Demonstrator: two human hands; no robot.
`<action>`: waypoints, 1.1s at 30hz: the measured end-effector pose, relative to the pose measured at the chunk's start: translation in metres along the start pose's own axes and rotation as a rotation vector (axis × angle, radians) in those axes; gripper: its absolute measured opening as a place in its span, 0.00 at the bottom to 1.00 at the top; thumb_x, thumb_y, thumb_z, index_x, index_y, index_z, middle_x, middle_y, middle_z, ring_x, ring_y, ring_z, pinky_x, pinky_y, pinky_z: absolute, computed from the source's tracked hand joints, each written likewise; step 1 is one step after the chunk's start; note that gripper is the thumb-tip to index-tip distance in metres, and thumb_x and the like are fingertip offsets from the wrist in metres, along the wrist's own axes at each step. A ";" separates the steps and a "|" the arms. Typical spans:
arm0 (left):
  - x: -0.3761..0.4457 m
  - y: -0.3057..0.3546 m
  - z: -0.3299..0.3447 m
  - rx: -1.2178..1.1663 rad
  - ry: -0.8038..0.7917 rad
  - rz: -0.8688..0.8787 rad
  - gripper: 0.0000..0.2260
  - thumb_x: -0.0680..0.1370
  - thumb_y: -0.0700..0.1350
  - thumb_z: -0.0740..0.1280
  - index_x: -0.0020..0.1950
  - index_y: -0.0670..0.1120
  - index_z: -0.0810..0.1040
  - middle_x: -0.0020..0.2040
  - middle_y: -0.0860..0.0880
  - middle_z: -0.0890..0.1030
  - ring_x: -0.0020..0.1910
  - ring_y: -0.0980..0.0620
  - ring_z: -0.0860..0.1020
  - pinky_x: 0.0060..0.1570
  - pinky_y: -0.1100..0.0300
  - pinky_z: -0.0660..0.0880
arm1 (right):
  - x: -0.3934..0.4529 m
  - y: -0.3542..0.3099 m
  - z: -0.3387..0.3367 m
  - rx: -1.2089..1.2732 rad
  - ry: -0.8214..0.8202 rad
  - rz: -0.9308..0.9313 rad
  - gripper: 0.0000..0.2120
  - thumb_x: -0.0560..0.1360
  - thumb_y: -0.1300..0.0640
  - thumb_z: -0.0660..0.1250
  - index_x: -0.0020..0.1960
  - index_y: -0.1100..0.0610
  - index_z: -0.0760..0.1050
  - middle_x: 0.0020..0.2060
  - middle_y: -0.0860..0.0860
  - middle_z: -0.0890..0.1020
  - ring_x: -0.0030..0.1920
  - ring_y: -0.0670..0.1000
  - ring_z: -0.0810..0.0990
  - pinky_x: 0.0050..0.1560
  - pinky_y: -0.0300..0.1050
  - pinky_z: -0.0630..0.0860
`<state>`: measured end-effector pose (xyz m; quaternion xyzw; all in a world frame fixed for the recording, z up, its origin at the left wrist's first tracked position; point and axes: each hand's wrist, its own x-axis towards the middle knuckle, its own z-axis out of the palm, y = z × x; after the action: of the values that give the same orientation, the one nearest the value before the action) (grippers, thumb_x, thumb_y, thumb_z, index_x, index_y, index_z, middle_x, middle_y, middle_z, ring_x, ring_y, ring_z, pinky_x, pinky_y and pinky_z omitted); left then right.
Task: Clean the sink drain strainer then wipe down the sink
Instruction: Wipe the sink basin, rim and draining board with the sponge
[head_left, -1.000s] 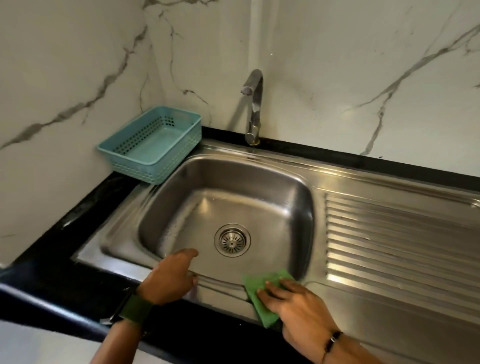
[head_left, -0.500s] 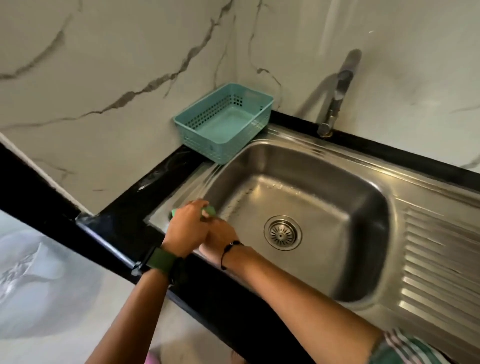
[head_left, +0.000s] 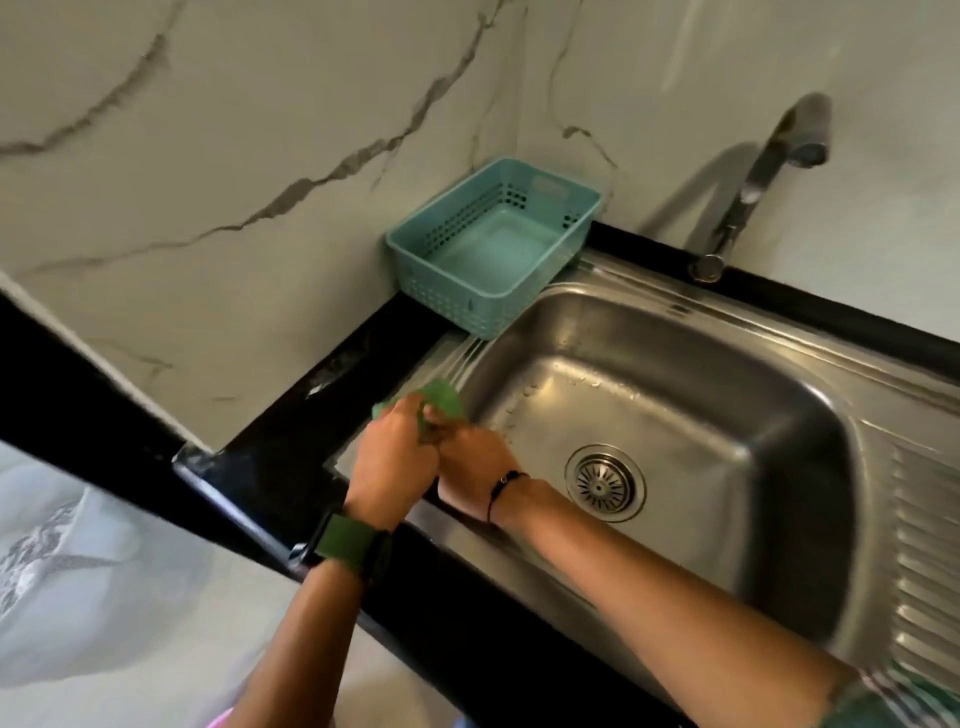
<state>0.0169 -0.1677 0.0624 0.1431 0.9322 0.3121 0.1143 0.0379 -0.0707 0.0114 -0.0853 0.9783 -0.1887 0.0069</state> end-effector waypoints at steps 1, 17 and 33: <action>-0.001 0.000 0.001 0.018 -0.034 0.021 0.22 0.72 0.33 0.60 0.65 0.42 0.70 0.61 0.39 0.77 0.60 0.40 0.75 0.55 0.54 0.72 | -0.013 0.001 -0.003 -0.008 -0.088 -0.014 0.18 0.72 0.67 0.60 0.61 0.60 0.75 0.61 0.61 0.78 0.58 0.63 0.78 0.49 0.54 0.76; -0.103 0.125 0.159 0.130 -0.665 0.752 0.25 0.75 0.38 0.56 0.72 0.46 0.59 0.75 0.46 0.59 0.74 0.52 0.58 0.70 0.64 0.52 | -0.369 0.103 -0.089 -0.579 -0.109 0.356 0.23 0.78 0.54 0.48 0.54 0.50 0.82 0.54 0.46 0.83 0.53 0.54 0.83 0.60 0.41 0.74; -0.117 0.187 0.212 0.332 -0.554 0.908 0.26 0.67 0.56 0.67 0.63 0.47 0.75 0.66 0.49 0.75 0.67 0.54 0.71 0.69 0.66 0.60 | -0.224 0.304 -0.130 -0.125 0.055 1.178 0.29 0.75 0.56 0.59 0.74 0.49 0.55 0.75 0.49 0.56 0.75 0.59 0.52 0.70 0.62 0.61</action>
<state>0.2270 0.0521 0.0267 0.6231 0.7488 0.1296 0.1852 0.2024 0.2931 0.0153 0.4768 0.8699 -0.0972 0.0801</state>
